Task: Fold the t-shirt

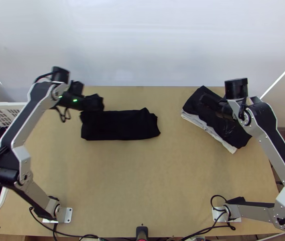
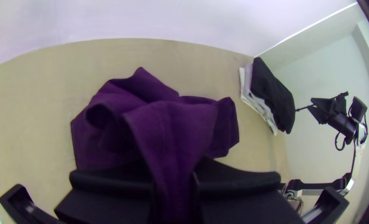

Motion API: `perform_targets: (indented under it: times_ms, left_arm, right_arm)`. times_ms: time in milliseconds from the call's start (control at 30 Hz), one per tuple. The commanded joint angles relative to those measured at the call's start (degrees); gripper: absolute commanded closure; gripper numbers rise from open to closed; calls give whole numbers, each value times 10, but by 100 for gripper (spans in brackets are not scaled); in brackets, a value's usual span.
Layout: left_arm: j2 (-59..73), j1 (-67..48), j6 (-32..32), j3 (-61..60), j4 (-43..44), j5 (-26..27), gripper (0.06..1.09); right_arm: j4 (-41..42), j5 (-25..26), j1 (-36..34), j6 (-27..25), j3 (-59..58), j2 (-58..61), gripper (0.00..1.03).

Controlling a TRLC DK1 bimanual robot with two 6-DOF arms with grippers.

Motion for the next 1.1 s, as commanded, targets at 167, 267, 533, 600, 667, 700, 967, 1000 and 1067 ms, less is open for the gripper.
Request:
perform_targets:
  times_ms: [167, 267, 533, 600, 667, 700, 967, 1000, 1067]
  left_arm:
    - [135, -144, -68, 146, -1, -42, 105]
    - [164, -163, -79, 174, -1, -50, 105]
    - [213, -213, -80, 231, -2, -69, 105]
    - [224, -225, -80, 244, -4, -72, 105]
    - [236, -233, -79, 259, -5, -73, 105]
    - [245, -236, -79, 268, -8, -74, 105]
    - [299, -274, -68, 300, -23, -75, 10]
    - [305, -274, -74, 312, -23, -75, 10]
    - [304, -273, -92, 333, -16, -72, 10]
  right_arm:
    - [0, -14, -28, 1, -12, -25, 4]
    - [0, -14, -28, 0, -26, -31, 4]
    - [2, -19, -29, 0, -49, -42, 4]
    - [4, -19, -29, 0, -53, -42, 4]
    - [5, -20, -32, -1, -55, -43, 4]
    - [6, -20, -34, -1, -55, -43, 4]
    - [6, -31, -47, -2, -63, -44, 4]
    - [6, -32, -46, -1, -65, -44, 4]
    - [6, -35, -45, -1, -69, -45, 4]
